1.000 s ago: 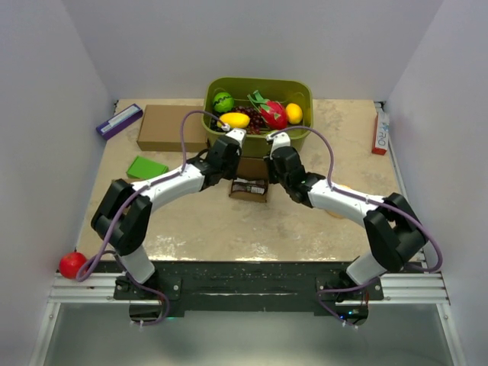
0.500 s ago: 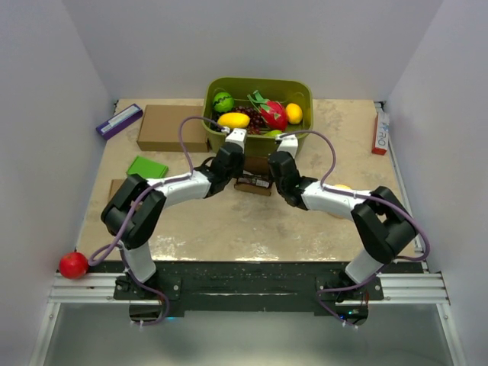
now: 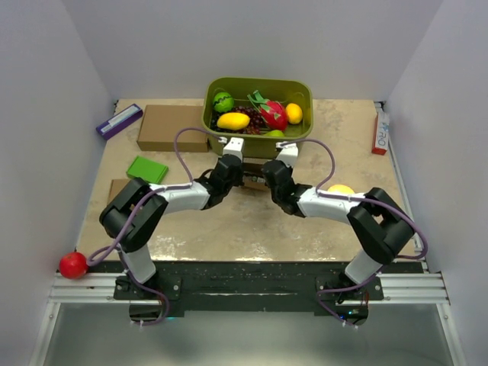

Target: Fold the paper box

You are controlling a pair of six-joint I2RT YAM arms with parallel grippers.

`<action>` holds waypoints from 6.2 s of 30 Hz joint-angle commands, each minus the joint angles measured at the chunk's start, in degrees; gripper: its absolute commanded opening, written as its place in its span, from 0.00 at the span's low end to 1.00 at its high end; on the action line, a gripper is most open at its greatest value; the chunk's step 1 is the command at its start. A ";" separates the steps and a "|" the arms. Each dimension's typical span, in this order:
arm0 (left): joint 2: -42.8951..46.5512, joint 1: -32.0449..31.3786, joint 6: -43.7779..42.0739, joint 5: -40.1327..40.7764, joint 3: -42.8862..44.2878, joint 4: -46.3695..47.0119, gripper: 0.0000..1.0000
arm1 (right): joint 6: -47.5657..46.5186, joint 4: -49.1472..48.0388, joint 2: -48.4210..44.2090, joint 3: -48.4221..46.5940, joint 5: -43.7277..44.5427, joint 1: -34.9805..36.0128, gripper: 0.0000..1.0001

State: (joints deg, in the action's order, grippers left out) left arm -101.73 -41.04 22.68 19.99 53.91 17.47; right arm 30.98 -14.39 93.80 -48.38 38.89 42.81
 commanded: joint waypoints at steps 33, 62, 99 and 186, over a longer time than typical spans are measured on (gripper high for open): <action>4.35 -12.58 -0.62 16.57 -19.54 11.70 0.00 | 12.00 19.23 -32.12 7.08 -10.24 6.15 0.52; 20.69 -13.02 -2.11 14.03 -22.97 0.46 0.71 | 14.90 7.10 6.13 -2.33 -15.87 5.80 0.42; 18.15 10.54 8.26 -29.83 -14.01 -1.22 0.87 | 8.48 14.66 -15.75 11.36 -30.89 -9.75 0.73; 1.18 11.41 29.35 -56.27 -8.47 9.51 0.13 | -8.82 0.94 -37.10 22.98 -34.52 -6.21 0.80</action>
State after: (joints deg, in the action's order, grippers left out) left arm -103.55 -30.94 51.51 -31.77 44.38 31.51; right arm 30.68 -17.06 62.74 -23.16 -7.57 25.30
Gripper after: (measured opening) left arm 0.359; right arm 0.764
